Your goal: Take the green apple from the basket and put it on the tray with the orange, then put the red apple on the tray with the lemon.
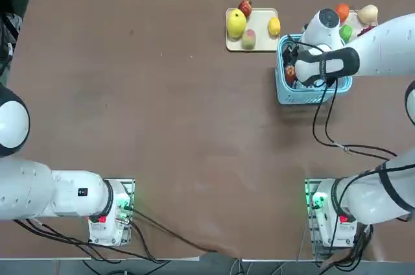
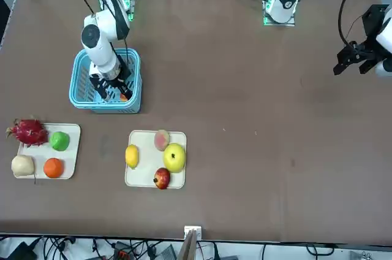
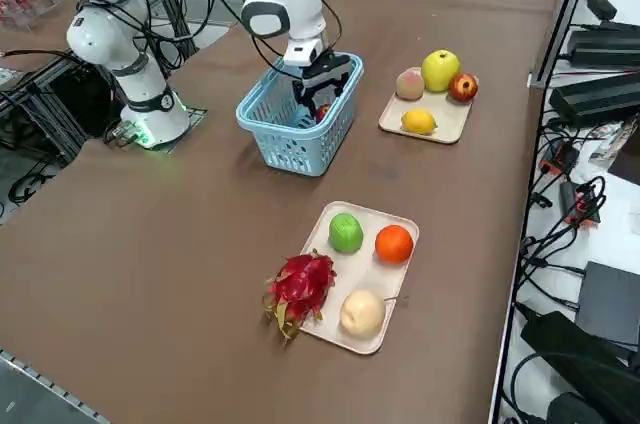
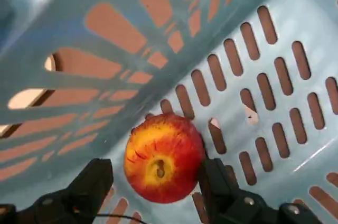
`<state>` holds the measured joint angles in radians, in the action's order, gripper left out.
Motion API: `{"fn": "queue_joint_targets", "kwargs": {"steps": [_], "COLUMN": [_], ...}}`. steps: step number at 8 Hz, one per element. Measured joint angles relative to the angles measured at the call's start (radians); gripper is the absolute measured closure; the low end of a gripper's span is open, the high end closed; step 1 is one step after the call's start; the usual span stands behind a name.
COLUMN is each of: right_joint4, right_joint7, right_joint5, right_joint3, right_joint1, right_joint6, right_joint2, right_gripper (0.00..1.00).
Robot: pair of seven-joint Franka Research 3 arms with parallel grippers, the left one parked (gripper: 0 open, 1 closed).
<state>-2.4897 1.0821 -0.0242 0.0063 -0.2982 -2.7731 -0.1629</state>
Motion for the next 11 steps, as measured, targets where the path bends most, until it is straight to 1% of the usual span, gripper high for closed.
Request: {"fn": "queue_joint_targets", "kwargs": {"steps": [3, 11], "right_joint4": [0.000, 0.000], "right_joint7": [0.000, 0.003], "right_joint5": [0.000, 0.000], "right_joint3": [-0.002, -0.002], "right_joint1": [0.000, -0.003], "right_joint6": [-0.047, -0.087], "right_joint2": [-0.021, -0.058], "right_gripper": [0.00, 0.00]}}
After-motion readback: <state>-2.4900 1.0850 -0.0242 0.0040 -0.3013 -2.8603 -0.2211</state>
